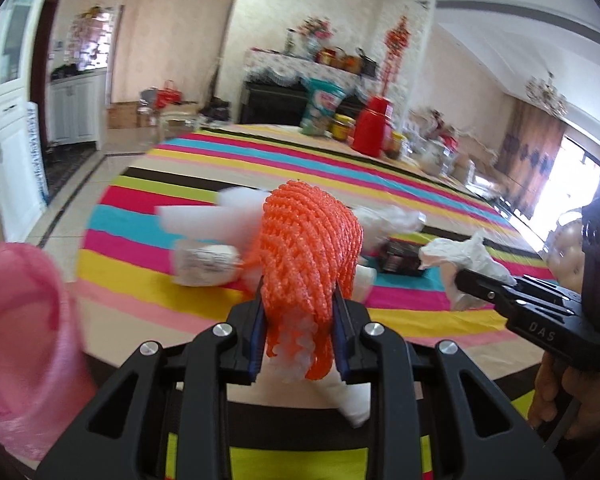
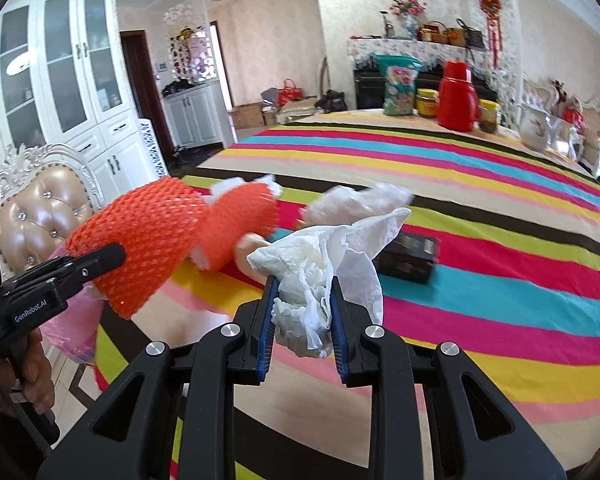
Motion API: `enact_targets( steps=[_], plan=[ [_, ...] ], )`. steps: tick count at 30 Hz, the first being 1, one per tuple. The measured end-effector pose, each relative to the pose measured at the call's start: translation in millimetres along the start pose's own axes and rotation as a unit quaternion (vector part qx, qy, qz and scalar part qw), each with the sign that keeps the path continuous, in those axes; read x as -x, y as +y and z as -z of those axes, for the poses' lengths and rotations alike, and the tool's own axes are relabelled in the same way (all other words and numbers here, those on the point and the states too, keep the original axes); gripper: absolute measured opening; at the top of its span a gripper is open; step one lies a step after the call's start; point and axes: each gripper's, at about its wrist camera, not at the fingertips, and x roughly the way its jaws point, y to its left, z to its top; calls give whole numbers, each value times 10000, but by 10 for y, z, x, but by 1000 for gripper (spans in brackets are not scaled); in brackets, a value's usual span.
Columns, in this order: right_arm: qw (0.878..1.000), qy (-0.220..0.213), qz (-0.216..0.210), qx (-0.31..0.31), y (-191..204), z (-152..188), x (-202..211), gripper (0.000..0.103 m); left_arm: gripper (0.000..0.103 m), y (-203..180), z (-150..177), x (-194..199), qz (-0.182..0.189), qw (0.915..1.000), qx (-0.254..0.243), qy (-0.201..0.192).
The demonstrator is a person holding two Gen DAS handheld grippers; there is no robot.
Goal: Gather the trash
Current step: 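Carry both items to the pink bin and open both tools to drop them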
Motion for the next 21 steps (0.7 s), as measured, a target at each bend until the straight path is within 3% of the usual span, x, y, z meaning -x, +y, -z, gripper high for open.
enact_targets(
  steps=[8, 21],
  plan=[
    [9990, 0, -357, 267, 495, -169, -104, 25, 27, 657, -25, 482, -631, 9967, 373, -336],
    [9910, 22, -1008, 880, 1592, -407, -394, 25, 28, 1730, 53, 1343, -1624, 9794, 947, -736]
  ],
)
